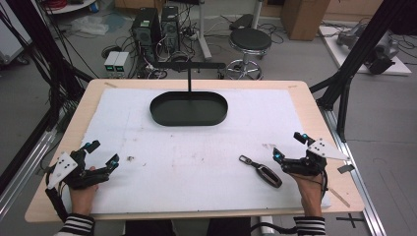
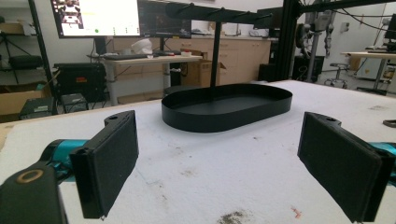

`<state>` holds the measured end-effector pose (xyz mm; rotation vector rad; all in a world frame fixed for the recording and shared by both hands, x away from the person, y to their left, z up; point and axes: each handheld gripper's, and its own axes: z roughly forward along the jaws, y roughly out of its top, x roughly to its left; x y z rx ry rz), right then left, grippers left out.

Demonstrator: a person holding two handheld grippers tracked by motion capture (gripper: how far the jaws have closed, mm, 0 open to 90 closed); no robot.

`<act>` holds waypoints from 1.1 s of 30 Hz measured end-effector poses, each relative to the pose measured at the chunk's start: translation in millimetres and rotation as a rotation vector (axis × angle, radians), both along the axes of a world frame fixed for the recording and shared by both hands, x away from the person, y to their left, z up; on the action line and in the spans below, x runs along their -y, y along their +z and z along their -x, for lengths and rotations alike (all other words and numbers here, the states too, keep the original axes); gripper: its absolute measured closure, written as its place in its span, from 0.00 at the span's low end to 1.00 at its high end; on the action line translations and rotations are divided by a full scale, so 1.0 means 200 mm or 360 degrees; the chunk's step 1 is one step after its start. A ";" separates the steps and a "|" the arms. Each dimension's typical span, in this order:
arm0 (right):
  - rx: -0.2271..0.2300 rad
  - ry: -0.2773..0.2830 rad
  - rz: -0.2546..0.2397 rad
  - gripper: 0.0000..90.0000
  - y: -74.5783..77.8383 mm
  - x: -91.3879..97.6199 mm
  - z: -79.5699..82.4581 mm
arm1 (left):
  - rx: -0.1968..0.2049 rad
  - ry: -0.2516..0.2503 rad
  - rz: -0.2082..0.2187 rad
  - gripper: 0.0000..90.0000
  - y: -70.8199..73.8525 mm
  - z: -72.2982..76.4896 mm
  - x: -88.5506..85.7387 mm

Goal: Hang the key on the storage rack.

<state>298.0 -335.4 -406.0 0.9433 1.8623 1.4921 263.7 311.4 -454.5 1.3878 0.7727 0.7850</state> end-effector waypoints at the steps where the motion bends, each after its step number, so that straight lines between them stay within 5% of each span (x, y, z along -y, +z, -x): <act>1: -0.0050 0.0036 0.0078 0.00 0.04 -0.01 -0.01 | 0.0000 0.0000 0.0000 0.14 0.00 0.00 0.00; 15: -0.0286 0.0303 0.0493 0.00 0.21 -0.09 -0.04 | 0.0001 0.0001 0.0002 0.14 0.00 0.00 0.00; 28: -0.0528 0.0424 0.0827 0.01 0.19 -0.16 -0.05 | 0.0006 0.0001 -0.0007 0.14 0.00 0.00 0.00; 33: -0.0583 0.0436 0.0876 0.01 0.18 -0.19 -0.04 | 0.0007 0.0002 -0.0008 0.14 0.00 0.00 0.00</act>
